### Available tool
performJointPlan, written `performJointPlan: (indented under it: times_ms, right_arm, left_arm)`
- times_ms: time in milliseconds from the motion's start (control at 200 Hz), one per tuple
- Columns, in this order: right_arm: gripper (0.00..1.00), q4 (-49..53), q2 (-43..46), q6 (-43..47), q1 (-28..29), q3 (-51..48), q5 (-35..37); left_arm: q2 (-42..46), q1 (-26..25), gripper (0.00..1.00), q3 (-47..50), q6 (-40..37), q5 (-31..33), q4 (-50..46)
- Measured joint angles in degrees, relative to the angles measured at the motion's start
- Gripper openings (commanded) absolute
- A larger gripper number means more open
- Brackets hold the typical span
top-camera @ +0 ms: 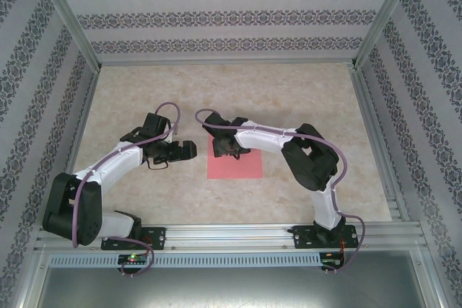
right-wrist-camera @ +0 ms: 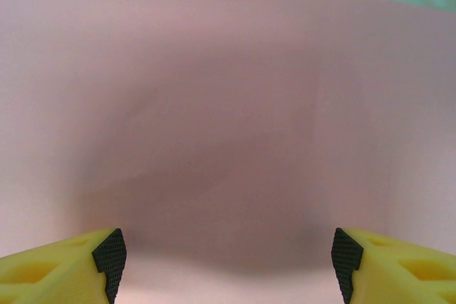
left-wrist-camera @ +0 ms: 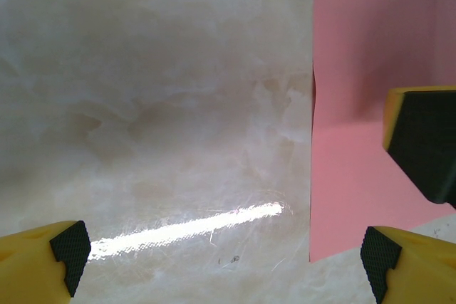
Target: Fold a paper plane with a square sheet of paper (pick it up from the middle)
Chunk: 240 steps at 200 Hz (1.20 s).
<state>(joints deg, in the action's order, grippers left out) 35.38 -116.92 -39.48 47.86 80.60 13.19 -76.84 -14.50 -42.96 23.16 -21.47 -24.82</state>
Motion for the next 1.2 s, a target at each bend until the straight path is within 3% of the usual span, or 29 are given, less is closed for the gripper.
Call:
performJointPlan:
  times_ms: [824,1199]
  right_arm:
    - [0.61,-5.99,1.36,-0.02,-0.37,-3.91,-1.77]
    - [0.72,-5.18,2.73,0.66,-0.46,-4.66,-1.53]
  left_arm:
    - [-1.7,0.0,1.0,0.0,0.0,-0.83,0.02]
    - [-1.95,0.0,1.0,-0.02,0.0,-0.83,0.0]
